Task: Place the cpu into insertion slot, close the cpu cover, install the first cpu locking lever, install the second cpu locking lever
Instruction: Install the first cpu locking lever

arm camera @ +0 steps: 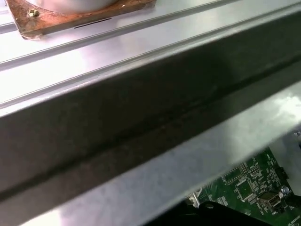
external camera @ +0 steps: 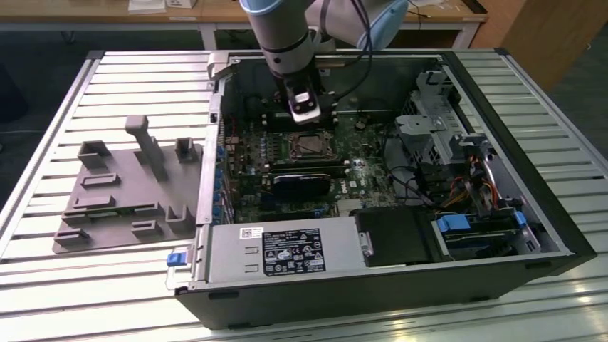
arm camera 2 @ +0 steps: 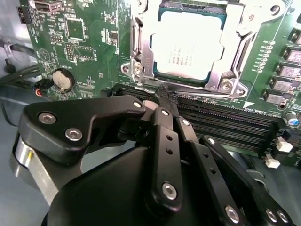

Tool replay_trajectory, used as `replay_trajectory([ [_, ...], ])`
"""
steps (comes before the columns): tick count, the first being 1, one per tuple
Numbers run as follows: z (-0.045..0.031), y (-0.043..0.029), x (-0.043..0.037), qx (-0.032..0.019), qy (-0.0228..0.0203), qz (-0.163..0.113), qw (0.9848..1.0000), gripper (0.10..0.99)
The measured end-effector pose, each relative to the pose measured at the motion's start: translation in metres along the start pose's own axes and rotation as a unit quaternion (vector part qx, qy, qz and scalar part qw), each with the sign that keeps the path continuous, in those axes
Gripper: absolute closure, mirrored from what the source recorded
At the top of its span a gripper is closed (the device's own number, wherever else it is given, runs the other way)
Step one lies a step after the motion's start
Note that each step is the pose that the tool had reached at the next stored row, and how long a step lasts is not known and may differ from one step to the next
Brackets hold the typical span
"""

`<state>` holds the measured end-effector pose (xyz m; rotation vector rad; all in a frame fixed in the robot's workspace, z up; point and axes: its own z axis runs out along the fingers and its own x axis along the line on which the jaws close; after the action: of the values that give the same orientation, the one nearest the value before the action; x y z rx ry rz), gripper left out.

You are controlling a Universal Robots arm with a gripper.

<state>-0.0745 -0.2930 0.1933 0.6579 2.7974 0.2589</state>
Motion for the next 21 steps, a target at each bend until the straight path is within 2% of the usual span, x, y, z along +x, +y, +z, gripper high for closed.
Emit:
replay_trajectory([
  [9,0.0042,-0.0004,0.0011,0.0028,-0.0028,0.012,0.9999,0.984],
  [21,0.0045,-0.0002,0.0007,0.0024,-0.0033,0.013,0.9999,0.984],
])
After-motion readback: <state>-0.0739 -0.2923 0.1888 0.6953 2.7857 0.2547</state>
